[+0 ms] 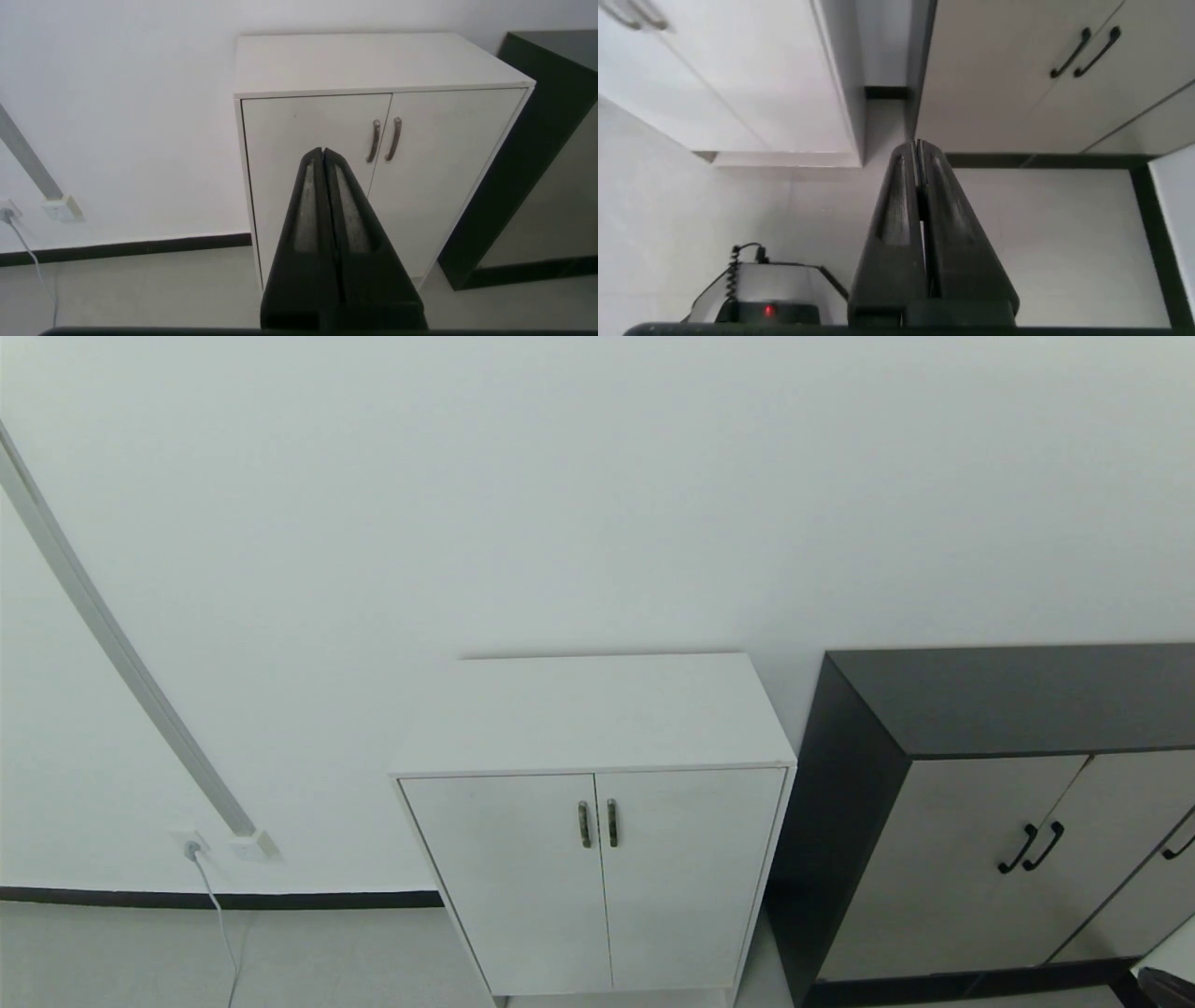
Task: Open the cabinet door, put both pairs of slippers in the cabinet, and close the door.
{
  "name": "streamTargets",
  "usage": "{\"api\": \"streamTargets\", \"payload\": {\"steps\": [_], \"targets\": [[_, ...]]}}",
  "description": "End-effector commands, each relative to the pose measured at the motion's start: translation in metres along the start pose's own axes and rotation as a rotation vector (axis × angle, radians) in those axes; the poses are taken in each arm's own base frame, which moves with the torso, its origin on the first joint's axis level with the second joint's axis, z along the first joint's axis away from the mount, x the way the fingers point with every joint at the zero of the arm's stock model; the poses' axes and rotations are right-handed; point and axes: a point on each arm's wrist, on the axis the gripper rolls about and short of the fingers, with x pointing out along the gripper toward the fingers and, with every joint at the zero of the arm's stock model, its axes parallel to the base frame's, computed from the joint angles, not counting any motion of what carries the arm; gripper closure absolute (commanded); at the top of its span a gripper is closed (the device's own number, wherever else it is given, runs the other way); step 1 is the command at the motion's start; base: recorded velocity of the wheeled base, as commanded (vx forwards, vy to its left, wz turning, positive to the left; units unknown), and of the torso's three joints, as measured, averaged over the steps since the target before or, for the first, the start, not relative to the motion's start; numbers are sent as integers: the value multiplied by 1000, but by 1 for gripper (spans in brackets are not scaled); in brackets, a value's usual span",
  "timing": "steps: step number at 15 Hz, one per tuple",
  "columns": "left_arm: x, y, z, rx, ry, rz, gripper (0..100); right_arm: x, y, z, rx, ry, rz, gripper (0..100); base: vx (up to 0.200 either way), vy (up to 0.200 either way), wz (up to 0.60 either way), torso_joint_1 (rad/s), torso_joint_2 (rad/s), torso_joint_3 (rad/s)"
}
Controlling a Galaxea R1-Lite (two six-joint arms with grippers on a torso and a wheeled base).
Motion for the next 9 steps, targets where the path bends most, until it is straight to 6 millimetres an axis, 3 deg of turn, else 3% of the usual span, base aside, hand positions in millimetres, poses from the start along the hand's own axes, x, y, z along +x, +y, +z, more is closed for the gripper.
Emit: {"api": "streamTargets", "payload": {"steps": [1,5,9], "targets": [[0,0,0,1,1,1,100,-25,-1,-13,3,-73,31,100,0,0,0,0,0,0],[0,0,0,1,1,0,100,-43,0,-41,-5,-22,94,100,0,0,0,0,0,0],[0,0,0,1,1,0,100,-48,-1,-47,-10,-54,114,100,0,0,0,0,0,0]]}}
